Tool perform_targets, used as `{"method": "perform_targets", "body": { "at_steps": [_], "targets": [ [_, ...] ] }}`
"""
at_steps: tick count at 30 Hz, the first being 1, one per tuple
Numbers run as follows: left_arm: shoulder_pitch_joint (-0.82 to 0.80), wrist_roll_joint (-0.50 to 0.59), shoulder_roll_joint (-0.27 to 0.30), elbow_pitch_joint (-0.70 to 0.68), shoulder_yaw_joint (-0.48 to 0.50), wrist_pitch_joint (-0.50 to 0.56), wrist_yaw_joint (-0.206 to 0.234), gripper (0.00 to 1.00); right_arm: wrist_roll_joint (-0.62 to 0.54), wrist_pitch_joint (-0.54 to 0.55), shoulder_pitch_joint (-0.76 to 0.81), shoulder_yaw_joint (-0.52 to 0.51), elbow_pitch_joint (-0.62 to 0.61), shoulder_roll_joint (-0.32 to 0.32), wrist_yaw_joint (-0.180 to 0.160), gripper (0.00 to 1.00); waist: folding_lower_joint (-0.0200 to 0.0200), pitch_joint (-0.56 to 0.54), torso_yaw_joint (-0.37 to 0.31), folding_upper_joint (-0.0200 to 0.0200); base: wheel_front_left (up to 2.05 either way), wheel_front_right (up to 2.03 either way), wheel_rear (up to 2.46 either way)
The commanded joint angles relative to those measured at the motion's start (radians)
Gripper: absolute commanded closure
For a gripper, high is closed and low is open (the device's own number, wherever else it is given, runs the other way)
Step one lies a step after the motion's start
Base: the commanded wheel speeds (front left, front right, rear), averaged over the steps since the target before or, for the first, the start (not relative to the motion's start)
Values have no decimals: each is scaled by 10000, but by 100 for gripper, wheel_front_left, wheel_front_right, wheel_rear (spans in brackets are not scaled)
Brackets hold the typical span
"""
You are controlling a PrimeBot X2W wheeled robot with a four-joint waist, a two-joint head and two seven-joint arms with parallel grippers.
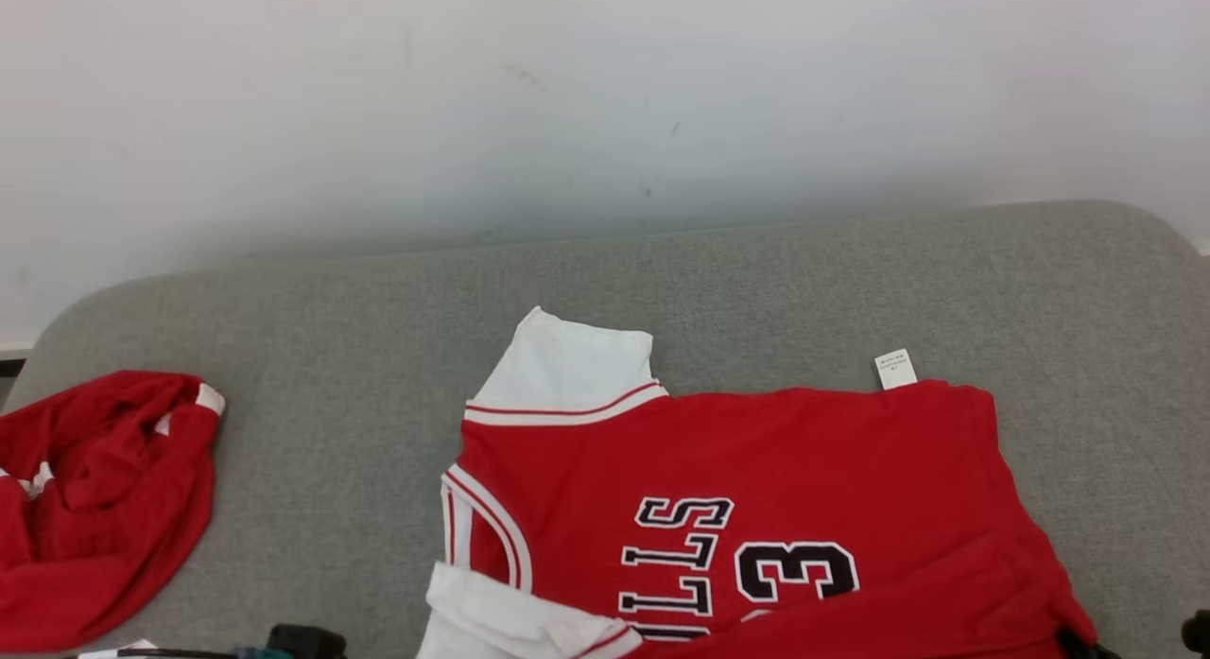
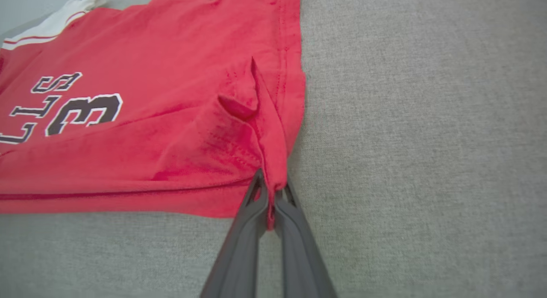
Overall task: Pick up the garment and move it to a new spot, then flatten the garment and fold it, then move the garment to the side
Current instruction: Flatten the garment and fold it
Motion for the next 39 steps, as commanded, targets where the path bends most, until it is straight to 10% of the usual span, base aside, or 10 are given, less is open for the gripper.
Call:
{"method": "perform_targets", "body": {
  "at_steps": [1,2,4,5,6,22,39],
  "targets": [
    [146,-126,171,-74,25,78,140,100,82,28,124,-101,7,-199,-40,100,0,39,22,0,0,0,0],
    [252,-170,218,-321,3,210,238,100,214,87,218,-159,-40,-255,-40,93,0,71,46,0,0,0,0],
    [401,-266,264,-714,-22,384,345,98,289,220,364,-231,-133,-257,-40,42,0,118,91,0,0,0,0],
    [451,-257,276,-821,-52,466,411,62,274,266,412,-282,-142,-245,-40,0,0,132,108,0,0,0,0],
    [465,-224,293,-891,-88,509,447,1,233,287,440,-318,-149,-206,-37,0,0,144,120,0,0,0,0],
    [-1264,861,532,-1284,475,-511,234,0,-404,-605,52,-1736,-320,301,-34,0,0,249,14,0,0,0,0],
    [-7436,603,-419,2642,182,2152,-2964,0,-1365,819,-4546,-2669,1299,2384,-32,0,0,2271,-746,0,0,0,0]
  ]
}}
